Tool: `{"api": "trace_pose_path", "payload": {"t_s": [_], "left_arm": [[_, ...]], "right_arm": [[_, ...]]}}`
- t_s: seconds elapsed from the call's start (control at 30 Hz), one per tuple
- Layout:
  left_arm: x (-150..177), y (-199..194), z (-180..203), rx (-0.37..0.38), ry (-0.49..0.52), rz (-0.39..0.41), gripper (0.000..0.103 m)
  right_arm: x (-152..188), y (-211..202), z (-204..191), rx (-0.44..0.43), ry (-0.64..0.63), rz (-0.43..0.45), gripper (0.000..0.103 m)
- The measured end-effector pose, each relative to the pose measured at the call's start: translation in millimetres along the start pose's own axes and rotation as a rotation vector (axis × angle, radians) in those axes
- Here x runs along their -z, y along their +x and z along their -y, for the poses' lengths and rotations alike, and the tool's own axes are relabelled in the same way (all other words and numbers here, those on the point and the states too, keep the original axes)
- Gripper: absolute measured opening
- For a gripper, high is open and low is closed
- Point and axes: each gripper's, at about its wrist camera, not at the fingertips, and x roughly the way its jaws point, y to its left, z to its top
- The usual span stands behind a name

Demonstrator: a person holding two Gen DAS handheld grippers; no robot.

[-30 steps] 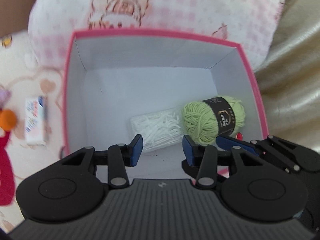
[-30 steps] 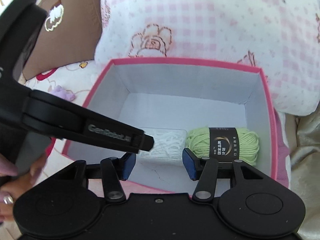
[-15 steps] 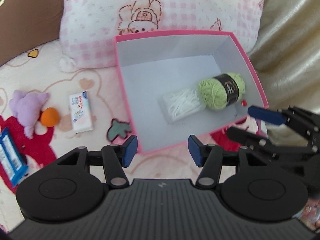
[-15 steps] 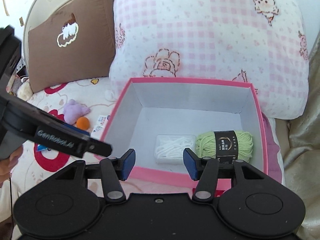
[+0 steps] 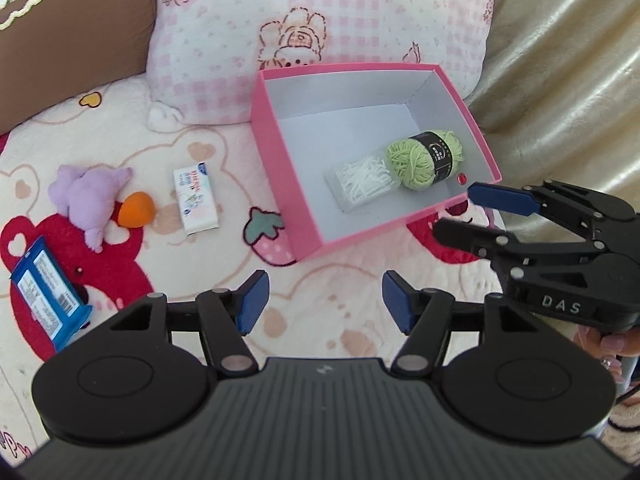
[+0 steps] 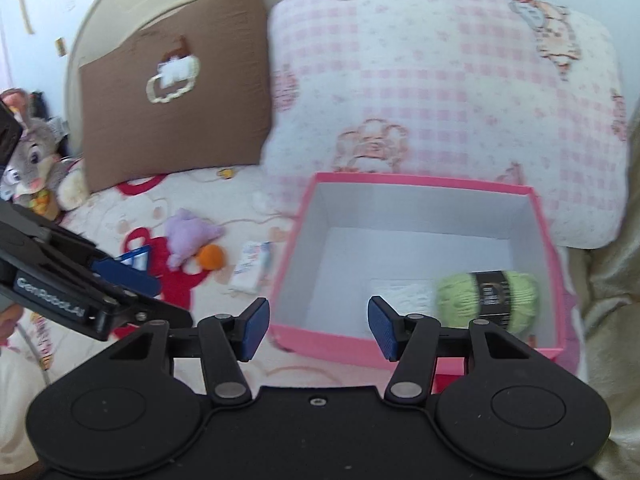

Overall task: Organize objects
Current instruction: 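Withdraw the left tool from the pink box toward the blue wipes packet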

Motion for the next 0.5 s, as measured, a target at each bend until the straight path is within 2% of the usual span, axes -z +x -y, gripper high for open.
{"api": "trace_pose_path", "payload": {"t_s": [0.13,0.37,0.5], "left_arm": [[14,-22,-13,0.003,0.011,0.034,0.066],[31,-55,-32,-0.015,0.047,0.076,0.07],[39,-67,-47,0.019,0.051,0.077,0.072]], "right_arm": [[2,0,-27,-0.037,-0.064,-0.057,0.061],[-4,-14,-72,-0.055,-0.186,-0.098,0.062],[-15,-18,-95,-0.06,-0.23,-0.106,0.063]]}}
